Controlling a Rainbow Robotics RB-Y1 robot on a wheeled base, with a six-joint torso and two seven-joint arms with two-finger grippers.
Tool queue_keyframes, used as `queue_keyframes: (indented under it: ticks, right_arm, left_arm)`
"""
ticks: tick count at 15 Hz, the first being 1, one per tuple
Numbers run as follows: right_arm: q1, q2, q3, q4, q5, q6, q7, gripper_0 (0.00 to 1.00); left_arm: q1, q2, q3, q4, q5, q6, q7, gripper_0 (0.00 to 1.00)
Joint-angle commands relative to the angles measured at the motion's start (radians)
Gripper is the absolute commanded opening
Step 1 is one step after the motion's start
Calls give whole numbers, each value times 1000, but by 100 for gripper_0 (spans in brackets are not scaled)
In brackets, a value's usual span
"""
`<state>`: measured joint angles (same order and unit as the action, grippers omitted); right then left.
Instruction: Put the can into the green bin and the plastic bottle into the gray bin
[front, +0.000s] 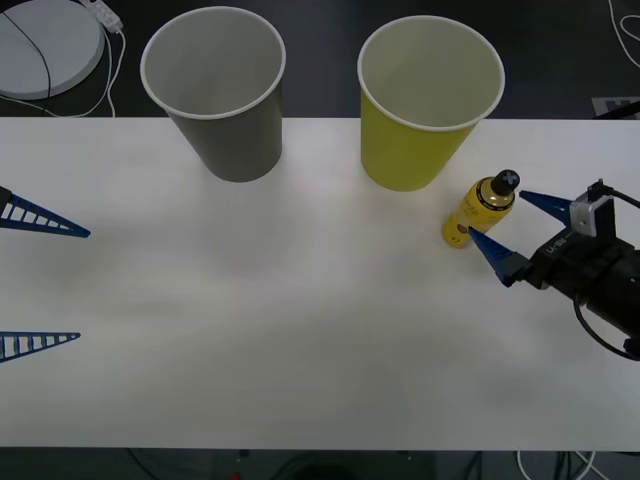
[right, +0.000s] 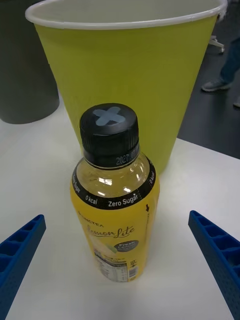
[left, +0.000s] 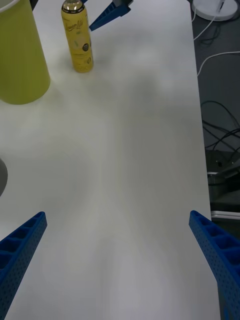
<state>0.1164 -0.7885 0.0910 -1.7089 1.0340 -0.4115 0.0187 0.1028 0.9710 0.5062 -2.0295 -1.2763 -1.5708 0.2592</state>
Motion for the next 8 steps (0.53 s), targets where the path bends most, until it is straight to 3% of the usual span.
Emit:
queue_keyframes:
  ticks: [1, 8]
  right_arm:
    - [-32, 0, 18, 20, 1, 0, -8, 100]
    - [-98, 0, 53, 63, 3, 3, -29, 100]
  left_arm:
    - [0, 0, 0, 0, 0, 0, 0, 100]
    - [0, 0, 0, 0, 0, 0, 0, 100]
